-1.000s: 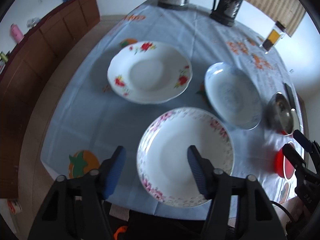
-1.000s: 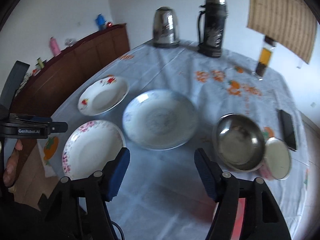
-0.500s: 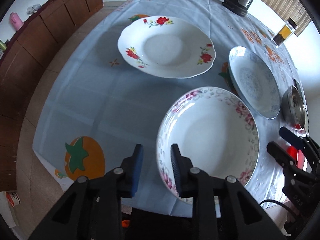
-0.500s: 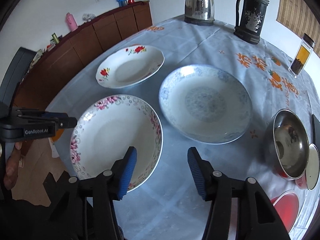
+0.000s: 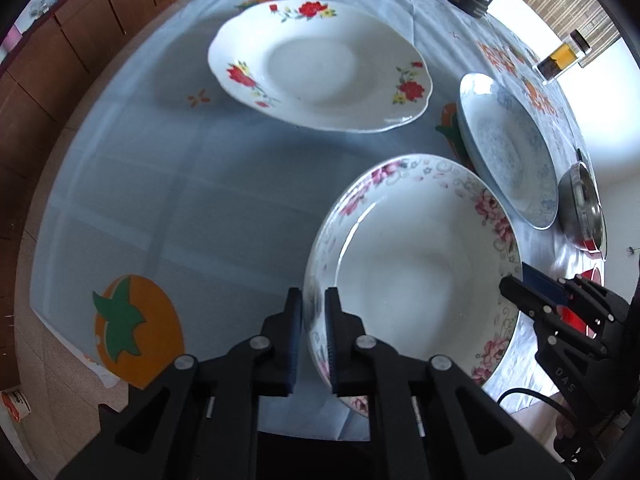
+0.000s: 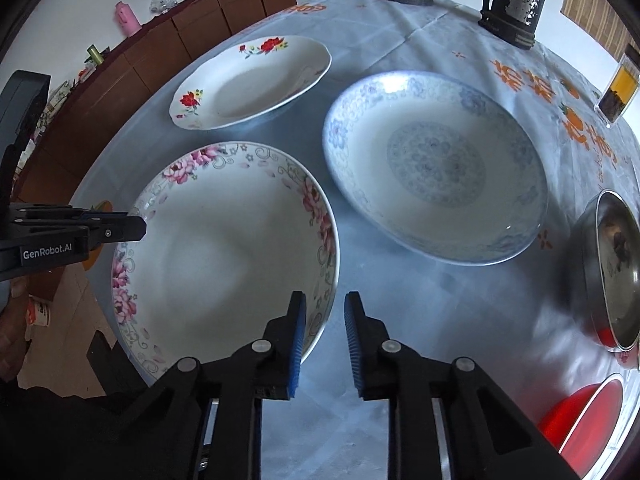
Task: Organize plates and bowls
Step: 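Lift the pink-floral plate with both grippers over the blue-patterned plate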
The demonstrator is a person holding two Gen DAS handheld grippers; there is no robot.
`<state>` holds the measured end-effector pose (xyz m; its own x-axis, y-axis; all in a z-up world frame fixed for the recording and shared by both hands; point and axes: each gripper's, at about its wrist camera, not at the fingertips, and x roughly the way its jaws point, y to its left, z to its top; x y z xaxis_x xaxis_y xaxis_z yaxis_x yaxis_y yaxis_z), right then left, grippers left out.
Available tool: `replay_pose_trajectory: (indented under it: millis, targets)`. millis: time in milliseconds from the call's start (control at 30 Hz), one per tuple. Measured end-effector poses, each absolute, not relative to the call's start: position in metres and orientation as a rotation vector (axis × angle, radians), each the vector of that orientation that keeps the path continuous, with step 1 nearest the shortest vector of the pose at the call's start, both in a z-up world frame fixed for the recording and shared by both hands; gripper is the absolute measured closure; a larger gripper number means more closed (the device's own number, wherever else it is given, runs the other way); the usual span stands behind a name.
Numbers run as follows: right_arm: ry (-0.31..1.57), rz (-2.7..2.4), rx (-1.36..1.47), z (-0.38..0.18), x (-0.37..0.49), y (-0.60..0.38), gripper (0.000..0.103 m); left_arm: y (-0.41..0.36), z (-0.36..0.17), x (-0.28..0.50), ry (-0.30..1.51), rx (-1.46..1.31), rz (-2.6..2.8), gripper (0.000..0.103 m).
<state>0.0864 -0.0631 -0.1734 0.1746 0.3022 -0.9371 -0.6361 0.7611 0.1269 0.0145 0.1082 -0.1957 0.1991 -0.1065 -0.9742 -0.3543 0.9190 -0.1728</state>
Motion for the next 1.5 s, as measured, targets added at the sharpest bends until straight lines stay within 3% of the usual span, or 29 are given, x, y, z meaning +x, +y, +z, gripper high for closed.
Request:
replay_pose_trajectory:
  millis: [100, 1500]
  targets:
    - [1.233, 0.700, -0.330, -0.175, 0.085, -0.061, 0.089, 0.108, -0.196, 0.016, 1.369, -0.406, 0.180, 0.096]
    - [1.159, 0.660, -0.249, -0.144, 0.108, -0.094, 0.089, 0.078, -0.153, 0.053, 1.304, -0.295, 0.119, 0.098]
